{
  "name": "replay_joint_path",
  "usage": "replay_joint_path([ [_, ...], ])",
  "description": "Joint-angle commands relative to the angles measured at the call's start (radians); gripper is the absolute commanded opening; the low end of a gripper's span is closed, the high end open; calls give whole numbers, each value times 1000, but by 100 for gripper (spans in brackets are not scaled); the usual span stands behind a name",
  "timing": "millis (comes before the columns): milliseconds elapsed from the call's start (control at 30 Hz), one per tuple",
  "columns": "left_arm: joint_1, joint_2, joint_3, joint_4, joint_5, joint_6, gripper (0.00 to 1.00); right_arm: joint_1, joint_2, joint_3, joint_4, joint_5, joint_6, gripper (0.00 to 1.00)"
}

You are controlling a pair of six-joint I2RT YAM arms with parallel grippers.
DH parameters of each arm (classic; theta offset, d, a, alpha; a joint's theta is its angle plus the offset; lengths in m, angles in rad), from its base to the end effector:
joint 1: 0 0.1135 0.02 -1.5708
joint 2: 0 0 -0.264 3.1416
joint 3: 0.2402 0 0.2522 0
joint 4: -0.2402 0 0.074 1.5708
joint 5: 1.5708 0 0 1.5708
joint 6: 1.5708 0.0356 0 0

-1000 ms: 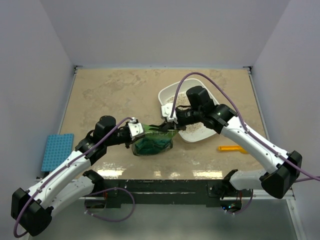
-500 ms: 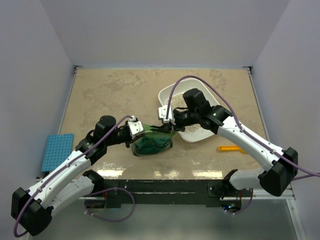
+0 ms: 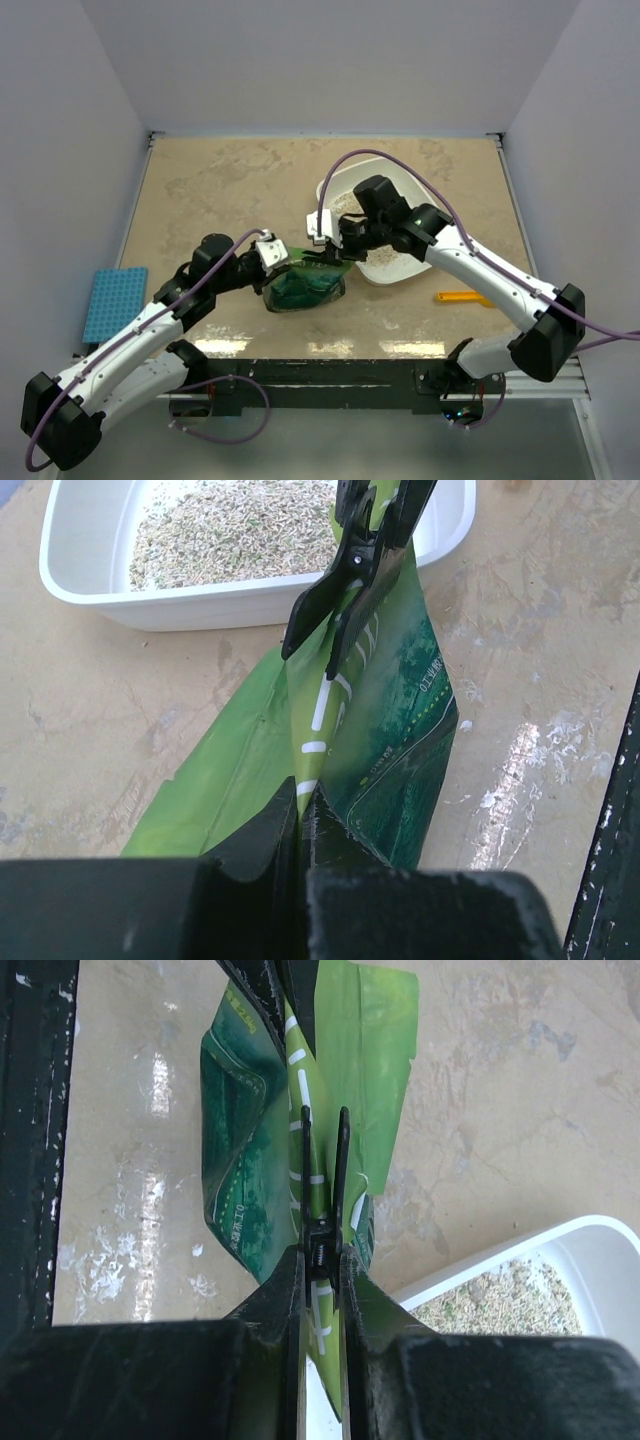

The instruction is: Fill the litter box with clean litter

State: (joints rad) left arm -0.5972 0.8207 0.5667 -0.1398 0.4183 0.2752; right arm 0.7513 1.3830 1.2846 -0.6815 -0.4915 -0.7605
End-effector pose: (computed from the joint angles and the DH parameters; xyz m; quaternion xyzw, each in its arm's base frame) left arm 0.1495 -0.1191 0.2623 0.4482 0.6888 -0.2575 0.5083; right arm 0.2043 0.2139 0.3344 -0.6822 0.5870 0.2228 0.3747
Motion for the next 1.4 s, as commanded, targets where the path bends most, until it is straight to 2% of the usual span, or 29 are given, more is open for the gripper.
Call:
replay_joint_path([
  [0,-19,-31,5,117,2,-24,0,-9,59,30,-136,215,-22,0],
  [200,-23,-31,4,112,-4,-30,0,6,88,79,-200,300,-13,0],
  [467,-24,-34,5,106,-30,-27,0,26,79,119,-288,327,-14,0],
  [700,-24,-43,2,103,-39,-24,0,40,34,25,-273,343,-7,0],
  [867,-24,-45,4,100,-41,-24,0,40,14,42,-277,340,-5,0],
  [1367,-24,-52,-2,98,-47,-25,0,71,105,38,-221,318,23,0],
])
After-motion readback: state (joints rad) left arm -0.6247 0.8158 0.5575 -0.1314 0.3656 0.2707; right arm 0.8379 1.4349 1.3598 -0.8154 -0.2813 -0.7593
